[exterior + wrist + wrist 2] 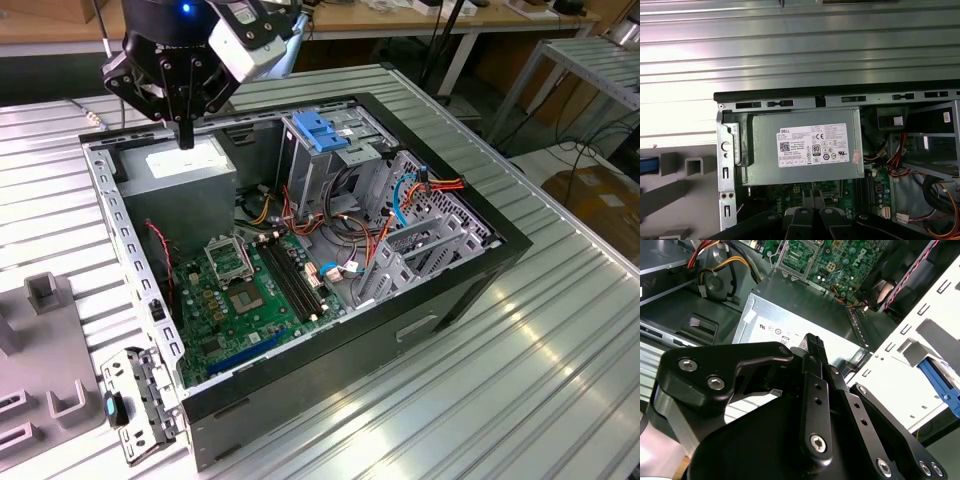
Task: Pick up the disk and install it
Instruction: 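Reach for the disk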
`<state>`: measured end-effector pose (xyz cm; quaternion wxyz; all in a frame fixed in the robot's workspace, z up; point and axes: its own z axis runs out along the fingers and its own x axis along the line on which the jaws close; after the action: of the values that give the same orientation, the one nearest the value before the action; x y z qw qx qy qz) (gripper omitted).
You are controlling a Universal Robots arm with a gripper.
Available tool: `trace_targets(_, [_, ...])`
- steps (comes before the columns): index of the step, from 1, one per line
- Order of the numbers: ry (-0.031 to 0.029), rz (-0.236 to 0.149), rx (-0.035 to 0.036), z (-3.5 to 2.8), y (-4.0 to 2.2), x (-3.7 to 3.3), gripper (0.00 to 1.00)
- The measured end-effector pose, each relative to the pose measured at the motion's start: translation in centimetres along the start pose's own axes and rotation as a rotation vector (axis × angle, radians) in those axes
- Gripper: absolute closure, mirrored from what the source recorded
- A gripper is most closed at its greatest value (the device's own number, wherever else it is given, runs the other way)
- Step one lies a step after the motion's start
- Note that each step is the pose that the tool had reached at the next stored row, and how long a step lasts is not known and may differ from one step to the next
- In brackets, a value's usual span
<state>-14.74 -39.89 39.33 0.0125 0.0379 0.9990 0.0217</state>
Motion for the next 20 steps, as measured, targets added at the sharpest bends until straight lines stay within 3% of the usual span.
trace_targets(20, [0.0013, 0.0, 0.0001, -0.01, -0.03, 0.37, 0.89])
